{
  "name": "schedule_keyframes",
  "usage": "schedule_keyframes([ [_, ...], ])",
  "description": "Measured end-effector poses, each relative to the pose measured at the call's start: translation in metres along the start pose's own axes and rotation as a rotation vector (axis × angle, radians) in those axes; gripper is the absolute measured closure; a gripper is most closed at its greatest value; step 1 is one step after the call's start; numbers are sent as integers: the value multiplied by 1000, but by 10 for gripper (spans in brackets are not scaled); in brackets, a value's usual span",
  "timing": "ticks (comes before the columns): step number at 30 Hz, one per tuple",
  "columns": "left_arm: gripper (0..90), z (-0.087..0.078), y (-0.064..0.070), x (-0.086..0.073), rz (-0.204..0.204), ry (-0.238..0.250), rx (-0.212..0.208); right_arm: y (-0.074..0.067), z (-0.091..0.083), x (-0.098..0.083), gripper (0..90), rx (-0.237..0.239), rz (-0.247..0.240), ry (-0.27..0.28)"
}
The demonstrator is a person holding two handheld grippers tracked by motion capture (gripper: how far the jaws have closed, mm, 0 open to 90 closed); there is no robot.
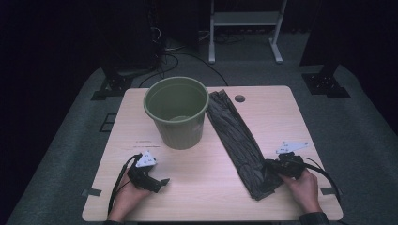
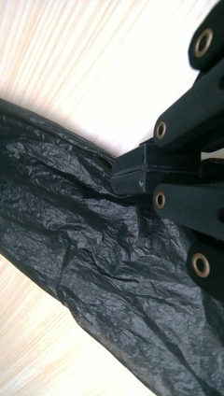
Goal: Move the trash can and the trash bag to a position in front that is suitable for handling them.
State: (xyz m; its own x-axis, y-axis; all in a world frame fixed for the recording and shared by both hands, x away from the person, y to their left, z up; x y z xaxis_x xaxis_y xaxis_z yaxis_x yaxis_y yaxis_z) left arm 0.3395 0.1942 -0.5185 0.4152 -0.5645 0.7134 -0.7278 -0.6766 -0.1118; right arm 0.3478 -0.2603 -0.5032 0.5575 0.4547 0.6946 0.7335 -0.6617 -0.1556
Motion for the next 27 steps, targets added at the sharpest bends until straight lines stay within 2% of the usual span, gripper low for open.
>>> schedule_keyframes([
  [8,0,0,0,0,0,0,0,14,-17,-16,896,-36,36,3],
  [17,0,0,0,0,1,0,0,21,-32,-34,891,-63,56,-4],
  [18,0,0,0,0,0,0,0,21,-34,-34,865,-66,58,0],
  [20,0,0,0,0,0,0,0,22,-36,-32,691,-88,57,14],
  [22,0,0,0,0,0,0,0,21,-37,-27,556,-87,68,34],
  [27,0,0,0,0,0,0,1,17,-28,-5,337,-75,56,63],
])
Point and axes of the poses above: each handheld gripper's, and its own axes: z roughly forward along the jaws, x roughly out of its top, y roughly to its right, the point moved 5 cm from there along z, roughly forward along the jaws, and after that the axes turned 8 degrees about x, right-handed, at the moved point
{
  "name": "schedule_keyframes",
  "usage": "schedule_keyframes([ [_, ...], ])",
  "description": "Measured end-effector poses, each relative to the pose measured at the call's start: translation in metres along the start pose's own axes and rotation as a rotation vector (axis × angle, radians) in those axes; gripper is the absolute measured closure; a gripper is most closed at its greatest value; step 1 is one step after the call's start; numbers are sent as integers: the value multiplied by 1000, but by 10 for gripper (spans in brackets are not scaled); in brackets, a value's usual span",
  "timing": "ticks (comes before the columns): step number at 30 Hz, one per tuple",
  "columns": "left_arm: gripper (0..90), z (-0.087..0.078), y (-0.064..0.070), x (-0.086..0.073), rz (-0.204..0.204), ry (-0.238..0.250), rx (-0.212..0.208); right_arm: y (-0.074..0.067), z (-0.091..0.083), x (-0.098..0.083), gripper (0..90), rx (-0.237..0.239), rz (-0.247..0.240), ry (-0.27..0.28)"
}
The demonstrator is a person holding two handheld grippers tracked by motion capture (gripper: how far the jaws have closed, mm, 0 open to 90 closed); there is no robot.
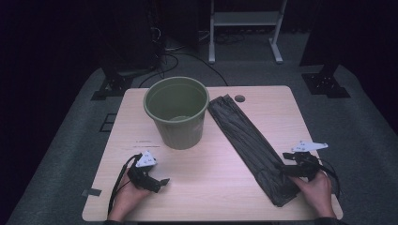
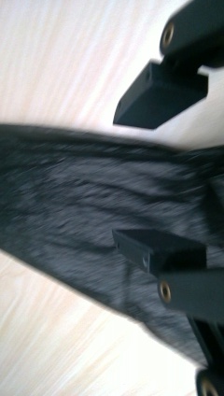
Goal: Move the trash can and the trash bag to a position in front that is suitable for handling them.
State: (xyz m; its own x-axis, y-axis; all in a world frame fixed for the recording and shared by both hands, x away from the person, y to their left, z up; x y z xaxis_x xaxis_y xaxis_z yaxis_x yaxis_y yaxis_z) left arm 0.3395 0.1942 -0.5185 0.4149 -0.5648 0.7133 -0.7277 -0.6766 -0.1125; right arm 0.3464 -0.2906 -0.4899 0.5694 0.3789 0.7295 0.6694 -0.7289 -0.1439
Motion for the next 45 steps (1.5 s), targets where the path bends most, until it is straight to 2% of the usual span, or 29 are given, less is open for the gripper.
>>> schedule_keyframes([
  [2,0,0,0,0,0,0,-1,-4,8,10,254,10,-1,-4],
  [4,0,0,0,0,0,0,0,-7,15,16,235,19,-9,-11],
  [6,0,0,0,0,0,0,0,-10,24,23,233,32,-22,-17],
  [12,0,0,0,0,0,0,0,-14,52,39,227,31,-48,-55],
  [16,0,0,0,0,0,0,0,-11,68,40,245,26,-44,-96],
  [19,0,0,0,0,0,0,0,-7,72,39,279,22,-32,-114],
  [22,0,0,0,0,0,0,0,-5,71,38,394,1,-40,-120],
  [24,0,0,0,0,0,0,0,-5,69,37,517,3,-41,-112],
  [27,0,0,0,0,0,0,0,-4,65,35,645,5,-46,-103],
  [32,0,0,0,0,-1,1,0,-2,58,29,793,10,-41,-103],
  [39,0,0,0,0,0,1,0,4,42,16,881,4,-17,-106],
  [45,0,0,0,0,-1,1,1,6,25,1,891,-16,4,-111],
])
Point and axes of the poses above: each handheld gripper's, and its own axes: z roughly forward along the jaws, x roughly out of its top, y roughly to its right, the point moved 5 cm from there along z, roughly forward along the jaws, and after that the axes turned 8 degrees about x, right-handed, at the moved point
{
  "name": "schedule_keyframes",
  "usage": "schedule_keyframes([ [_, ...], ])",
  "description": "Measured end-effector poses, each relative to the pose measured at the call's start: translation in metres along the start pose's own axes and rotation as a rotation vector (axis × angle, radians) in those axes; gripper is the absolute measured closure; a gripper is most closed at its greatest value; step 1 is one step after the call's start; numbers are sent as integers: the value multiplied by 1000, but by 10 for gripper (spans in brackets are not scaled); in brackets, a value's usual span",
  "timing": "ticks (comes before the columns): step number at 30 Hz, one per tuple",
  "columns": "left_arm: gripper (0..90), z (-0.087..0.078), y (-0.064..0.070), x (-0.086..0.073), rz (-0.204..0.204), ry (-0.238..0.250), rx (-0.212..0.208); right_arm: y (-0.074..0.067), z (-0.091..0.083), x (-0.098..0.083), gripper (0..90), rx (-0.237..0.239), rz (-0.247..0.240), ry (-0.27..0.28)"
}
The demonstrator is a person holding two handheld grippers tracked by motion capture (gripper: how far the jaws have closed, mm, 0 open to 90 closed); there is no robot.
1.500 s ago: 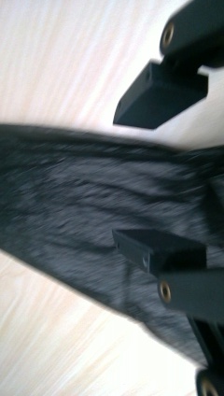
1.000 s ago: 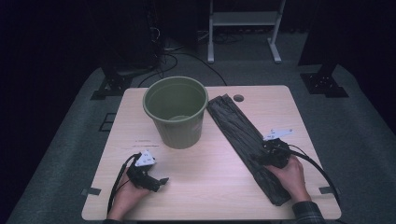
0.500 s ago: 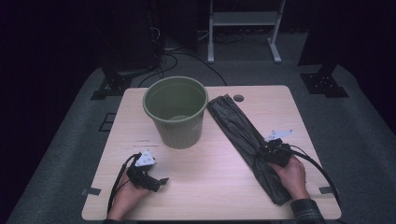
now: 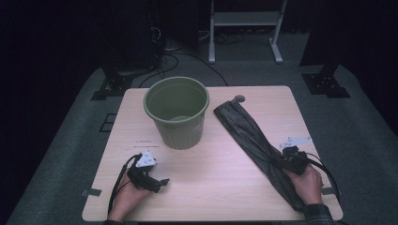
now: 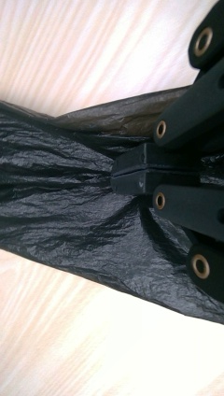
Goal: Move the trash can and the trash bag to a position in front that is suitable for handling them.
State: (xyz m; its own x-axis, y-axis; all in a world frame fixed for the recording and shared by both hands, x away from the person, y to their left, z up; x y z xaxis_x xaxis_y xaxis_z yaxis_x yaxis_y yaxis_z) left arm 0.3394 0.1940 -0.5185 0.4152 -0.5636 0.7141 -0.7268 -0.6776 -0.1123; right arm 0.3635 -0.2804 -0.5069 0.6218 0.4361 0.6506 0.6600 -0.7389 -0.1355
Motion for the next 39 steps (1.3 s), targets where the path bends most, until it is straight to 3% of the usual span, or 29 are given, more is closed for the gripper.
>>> schedule_keyframes([
  [7,0,0,0,0,0,0,0,2,-18,-21,879,-11,23,17],
  [12,0,0,0,0,0,-2,1,3,-22,-32,594,4,28,84],
  [16,0,0,-1,1,-7,0,12,1,-19,-37,429,9,-19,138],
  [19,0,0,-2,1,-3,9,21,-1,-18,-38,313,-6,-43,139],
  [23,0,-4,-4,5,-25,32,15,1,-16,-38,191,-22,-22,129],
  [30,0,-13,-8,13,-70,34,-22,1,-15,-38,179,-20,-23,125],
  [31,0,-14,-9,15,-61,21,-16,1,-15,-38,179,-20,-23,125],
  [35,0,-23,-14,22,-90,54,-21,1,-15,-38,179,-20,-23,125],
  [39,0,-33,-16,33,-94,76,-14,1,-15,-38,179,-20,-22,125],
])
Point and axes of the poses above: each handheld gripper's, and its own axes: z roughly forward along the jaws, x roughly out of its top, y roughly to its right, the point moved 5 cm from there along z, roughly forward along the jaws, and after that the axes turned 8 degrees about x, right-handed, at the moved point
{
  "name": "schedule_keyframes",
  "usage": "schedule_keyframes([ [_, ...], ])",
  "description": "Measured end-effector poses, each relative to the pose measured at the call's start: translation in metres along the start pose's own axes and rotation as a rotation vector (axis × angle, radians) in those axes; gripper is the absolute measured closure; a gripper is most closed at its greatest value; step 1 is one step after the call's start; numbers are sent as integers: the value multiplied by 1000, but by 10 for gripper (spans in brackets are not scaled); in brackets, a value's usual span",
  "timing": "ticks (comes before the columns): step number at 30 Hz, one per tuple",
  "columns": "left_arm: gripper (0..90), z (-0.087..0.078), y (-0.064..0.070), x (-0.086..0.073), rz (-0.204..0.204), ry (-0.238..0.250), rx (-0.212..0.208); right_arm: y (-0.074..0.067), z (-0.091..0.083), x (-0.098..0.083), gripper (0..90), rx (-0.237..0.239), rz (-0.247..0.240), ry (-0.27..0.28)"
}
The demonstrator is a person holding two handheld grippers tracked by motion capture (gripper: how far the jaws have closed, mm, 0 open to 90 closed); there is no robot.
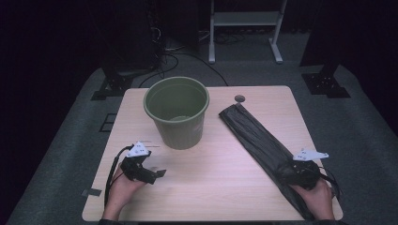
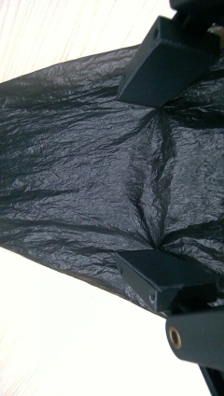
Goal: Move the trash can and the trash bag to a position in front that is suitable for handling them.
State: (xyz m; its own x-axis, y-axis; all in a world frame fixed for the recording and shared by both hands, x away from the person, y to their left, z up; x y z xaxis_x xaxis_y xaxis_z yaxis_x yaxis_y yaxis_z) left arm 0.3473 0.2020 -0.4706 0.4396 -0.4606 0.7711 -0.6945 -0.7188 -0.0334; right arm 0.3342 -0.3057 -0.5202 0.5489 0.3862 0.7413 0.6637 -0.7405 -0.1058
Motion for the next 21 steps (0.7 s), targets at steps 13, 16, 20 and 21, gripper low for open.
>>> schedule_keyframes([
  [13,0,-24,-11,40,8,51,17,0,0,0,179,0,-1,0],
  [16,0,-28,-15,50,12,59,16,0,0,0,179,0,-1,0],
  [20,0,-32,-22,62,18,58,32,0,0,0,179,0,-1,0],
  [21,0,-33,-24,66,17,61,35,0,0,0,179,0,-1,0],
])
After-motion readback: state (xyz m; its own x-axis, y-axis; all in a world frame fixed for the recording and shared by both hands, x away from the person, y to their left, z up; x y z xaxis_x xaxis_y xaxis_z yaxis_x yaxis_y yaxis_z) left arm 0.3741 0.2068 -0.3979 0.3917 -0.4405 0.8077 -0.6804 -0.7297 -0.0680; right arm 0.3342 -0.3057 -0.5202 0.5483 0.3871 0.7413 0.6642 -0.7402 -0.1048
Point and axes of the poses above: each handheld gripper's, and its own axes: z roughly forward along the jaws, x roughly out of its top, y roughly to its right, the point moved 5 cm from there along z, roughly forward along the jaws, and after that the axes turned 8 degrees about x, right-handed, at the moved point
